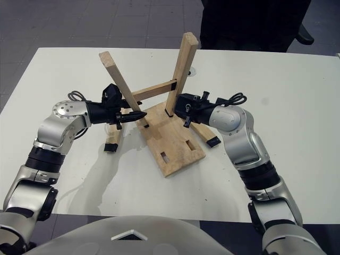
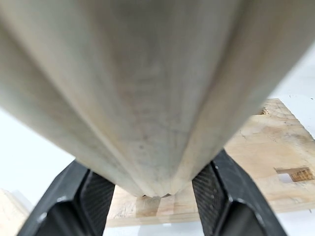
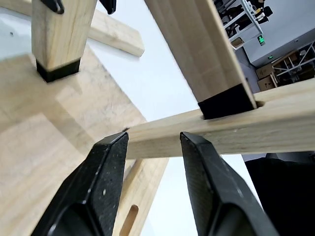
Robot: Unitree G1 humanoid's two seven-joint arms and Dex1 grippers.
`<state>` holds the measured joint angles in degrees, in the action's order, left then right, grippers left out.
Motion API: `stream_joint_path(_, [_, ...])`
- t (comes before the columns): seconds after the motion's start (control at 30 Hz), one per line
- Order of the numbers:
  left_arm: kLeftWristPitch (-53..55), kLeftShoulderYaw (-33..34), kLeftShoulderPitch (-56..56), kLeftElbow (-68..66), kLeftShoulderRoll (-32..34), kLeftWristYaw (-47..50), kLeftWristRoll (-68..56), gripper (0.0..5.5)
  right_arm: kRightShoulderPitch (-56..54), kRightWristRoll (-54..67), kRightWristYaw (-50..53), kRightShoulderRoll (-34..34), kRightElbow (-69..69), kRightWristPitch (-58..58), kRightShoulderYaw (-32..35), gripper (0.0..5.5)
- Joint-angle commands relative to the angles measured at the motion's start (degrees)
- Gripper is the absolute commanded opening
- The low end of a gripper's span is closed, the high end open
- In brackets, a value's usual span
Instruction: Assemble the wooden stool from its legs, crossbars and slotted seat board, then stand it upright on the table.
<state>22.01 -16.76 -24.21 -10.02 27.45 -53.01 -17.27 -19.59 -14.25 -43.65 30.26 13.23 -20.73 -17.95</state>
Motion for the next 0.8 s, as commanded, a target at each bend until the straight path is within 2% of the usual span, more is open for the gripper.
stream_joint_path(0.03, [2.22, -8.07, 5.88, -3.41, 0.44, 0.92, 8.16, 2.05, -1.47, 0.79, 2.27, 0.26, 5.85, -7.23, 5.65, 1.95])
stream_joint_path(0.2, [2.46, -7.88, 7.31, -1.89, 0.94, 3.13, 7.14, 2.05, -2.0, 4.16, 1.95, 0.33, 11.68, -17.9, 11.03, 1.95])
stream_joint_path(0.4, [3.07, -6.65, 7.66, -1.99, 1.81, 3.21, 5.56, 2.05, -8.51, 11.47, 4.81, -5.16, 13.76, -23.14, 14.66, 1.95])
stream_joint_path(0.6, [1.54, -7.12, 8.65, -3.31, 1.58, 3.93, 6.7, 2.05, -12.46, 11.63, 10.55, -6.21, 9.33, -20.45, 16.46, 1.95])
stream_joint_path(0.8, [0.81, -7.3, 9.55, -4.27, 1.21, 5.08, 7.02, 2.05, -17.94, 14.21, 18.06, -8.73, 5.76, -14.07, 22.6, 1.95])
